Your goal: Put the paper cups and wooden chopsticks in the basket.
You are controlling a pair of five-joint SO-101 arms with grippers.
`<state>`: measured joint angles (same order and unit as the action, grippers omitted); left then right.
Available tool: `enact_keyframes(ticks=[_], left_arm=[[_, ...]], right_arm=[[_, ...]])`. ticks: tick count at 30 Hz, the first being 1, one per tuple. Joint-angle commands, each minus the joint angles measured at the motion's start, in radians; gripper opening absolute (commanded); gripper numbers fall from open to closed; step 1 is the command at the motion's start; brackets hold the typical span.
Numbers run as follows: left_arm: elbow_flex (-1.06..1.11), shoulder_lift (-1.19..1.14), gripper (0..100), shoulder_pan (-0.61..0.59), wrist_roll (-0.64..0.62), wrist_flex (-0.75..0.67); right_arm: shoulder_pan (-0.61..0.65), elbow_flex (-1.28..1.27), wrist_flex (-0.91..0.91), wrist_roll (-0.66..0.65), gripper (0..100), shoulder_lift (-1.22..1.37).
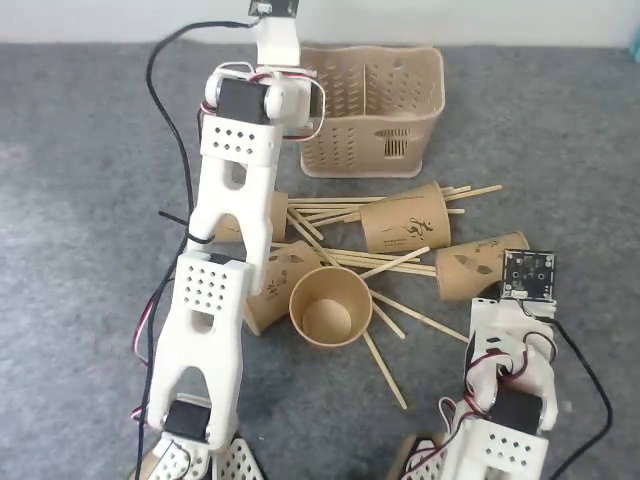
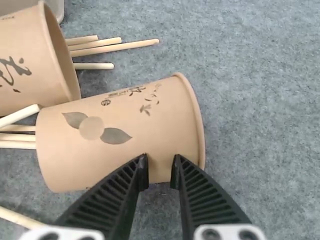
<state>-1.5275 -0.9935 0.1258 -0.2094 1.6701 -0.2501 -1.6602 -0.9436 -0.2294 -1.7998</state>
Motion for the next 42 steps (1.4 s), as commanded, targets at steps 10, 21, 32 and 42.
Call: enact_keyframes(ticks=[10,21,32,42], left_arm=[[-0.150,0.058,1,-0.052,0.048,0.066],[0.186,0.278,1,-0.038,-0.049,0.035],[0.202,0.344,23,-0.038,-0.052,0.021],[0.262,0.534,24,-0.092,-0.046,0.089]], right_arm=[[0.007,0.003,0.027,-0.020,8.7,-0.015],[0.007,0.003,0.027,-0.020,8.7,-0.015],[0.007,0.003,0.027,-0.020,8.7,-0.015],[0.004,0.003,0.027,-0.020,8.7,-0.015]])
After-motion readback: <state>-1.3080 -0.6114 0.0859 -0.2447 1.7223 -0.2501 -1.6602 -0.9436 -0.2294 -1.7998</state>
